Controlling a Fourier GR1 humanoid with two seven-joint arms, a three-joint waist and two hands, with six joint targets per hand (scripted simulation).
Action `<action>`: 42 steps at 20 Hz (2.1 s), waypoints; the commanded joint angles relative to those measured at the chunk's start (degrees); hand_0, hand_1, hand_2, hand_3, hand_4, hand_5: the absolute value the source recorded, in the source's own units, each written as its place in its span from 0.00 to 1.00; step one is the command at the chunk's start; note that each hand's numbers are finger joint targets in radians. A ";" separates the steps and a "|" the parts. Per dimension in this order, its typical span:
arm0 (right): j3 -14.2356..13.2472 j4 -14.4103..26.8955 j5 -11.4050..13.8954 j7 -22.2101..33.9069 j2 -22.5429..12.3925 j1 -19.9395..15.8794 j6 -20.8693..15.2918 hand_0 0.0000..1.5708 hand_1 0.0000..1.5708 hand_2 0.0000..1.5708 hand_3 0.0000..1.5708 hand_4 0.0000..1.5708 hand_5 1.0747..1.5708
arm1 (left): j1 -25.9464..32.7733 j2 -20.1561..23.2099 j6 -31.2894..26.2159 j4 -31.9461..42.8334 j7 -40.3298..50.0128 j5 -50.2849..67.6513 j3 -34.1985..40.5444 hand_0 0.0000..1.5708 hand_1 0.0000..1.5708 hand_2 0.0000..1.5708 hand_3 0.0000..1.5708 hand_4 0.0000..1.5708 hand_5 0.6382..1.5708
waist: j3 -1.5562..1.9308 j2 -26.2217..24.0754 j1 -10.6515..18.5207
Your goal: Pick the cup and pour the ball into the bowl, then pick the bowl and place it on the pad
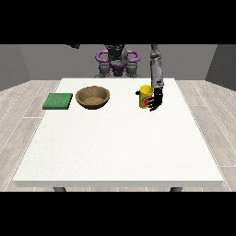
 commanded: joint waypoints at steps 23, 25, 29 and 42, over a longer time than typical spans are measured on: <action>-8.50 12.74 -8.90 -0.38 -3.96 -0.09 7.27 0.00 0.00 0.00 0.00 0.18 0.98 | -14.64 -1.65 42.62 4.63 25.33 -33.25 -19.45 0.90 0.90 1.00 1.00 0.62 0.99 | 0.14 -9.07 -1.10; -8.57 14.17 -8.82 -0.81 -3.82 0.53 7.83 0.00 0.00 0.00 0.00 0.19 0.98 | -15.94 -4.52 43.71 6.06 30.65 -36.07 -21.76 0.90 0.90 1.00 1.00 0.60 0.99 | 0.13 -11.19 -0.20; -8.35 14.27 -7.69 -3.23 -2.73 3.75 8.95 0.00 0.00 0.00 0.00 0.21 0.98 | -18.57 -3.61 41.84 7.57 35.06 -38.99 -22.96 0.90 0.90 1.00 1.00 0.60 0.99 | 0.09 -11.70 0.41; -6.84 23.64 -5.34 -2.41 -1.55 -1.61 6.34 0.00 0.00 0.00 0.00 0.24 0.99 | -28.61 -10.64 49.07 21.99 61.63 -71.91 -44.41 0.84 0.84 0.91 0.91 0.62 0.90 | 0.23 -16.59 2.29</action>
